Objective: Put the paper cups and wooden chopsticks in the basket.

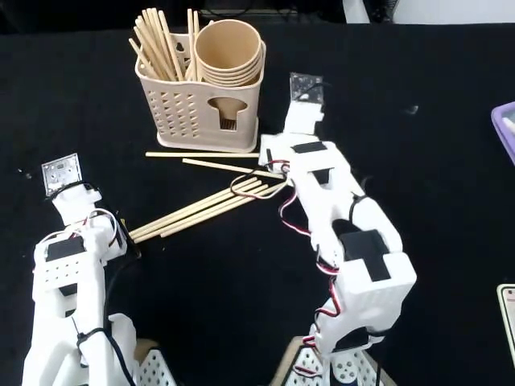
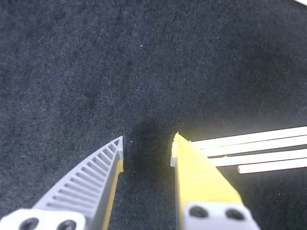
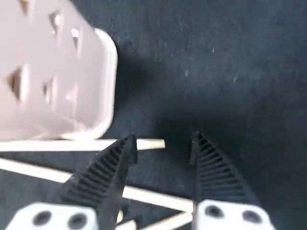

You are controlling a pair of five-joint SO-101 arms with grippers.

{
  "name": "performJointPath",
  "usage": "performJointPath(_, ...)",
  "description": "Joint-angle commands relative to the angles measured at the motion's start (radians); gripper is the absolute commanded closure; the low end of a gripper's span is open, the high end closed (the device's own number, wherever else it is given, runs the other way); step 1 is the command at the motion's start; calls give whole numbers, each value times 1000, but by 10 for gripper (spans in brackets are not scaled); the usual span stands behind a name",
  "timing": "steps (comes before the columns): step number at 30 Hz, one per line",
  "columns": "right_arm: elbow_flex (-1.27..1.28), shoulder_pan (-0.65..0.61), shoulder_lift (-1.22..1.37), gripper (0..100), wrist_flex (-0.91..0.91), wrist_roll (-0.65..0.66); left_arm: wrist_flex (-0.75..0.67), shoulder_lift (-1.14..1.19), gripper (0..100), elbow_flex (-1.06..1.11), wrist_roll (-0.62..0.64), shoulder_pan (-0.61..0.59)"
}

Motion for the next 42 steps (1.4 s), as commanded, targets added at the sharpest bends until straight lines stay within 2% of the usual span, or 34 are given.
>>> performJointPath(1, -51, -11, 53, 811, -78, -18, -12, -25, 830, -5, 6, -2)
performJointPath(4, -84, -11, 101, 811, -101, -20, -12, -25, 830, -5, 6, -4)
performJointPath(10, -151, -15, 99, 812, 115, -8, -12, -25, 830, -5, 6, -8)
performJointPath(18, -222, -40, 104, 809, 382, 310, -12, -25, 830, -5, 6, -8)
performJointPath(24, -220, -110, 99, 809, 488, 411, -12, -25, 830, -5, 5, -10)
performJointPath(34, -220, -104, 99, 809, 499, 382, -12, -25, 830, -5, 3, -10)
performJointPath(38, -237, -77, 99, 808, 463, 279, -12, -25, 830, -5, 3, -10)
performJointPath(42, -291, -29, 99, 808, 431, 98, -12, -25, 830, -5, 3, -10)
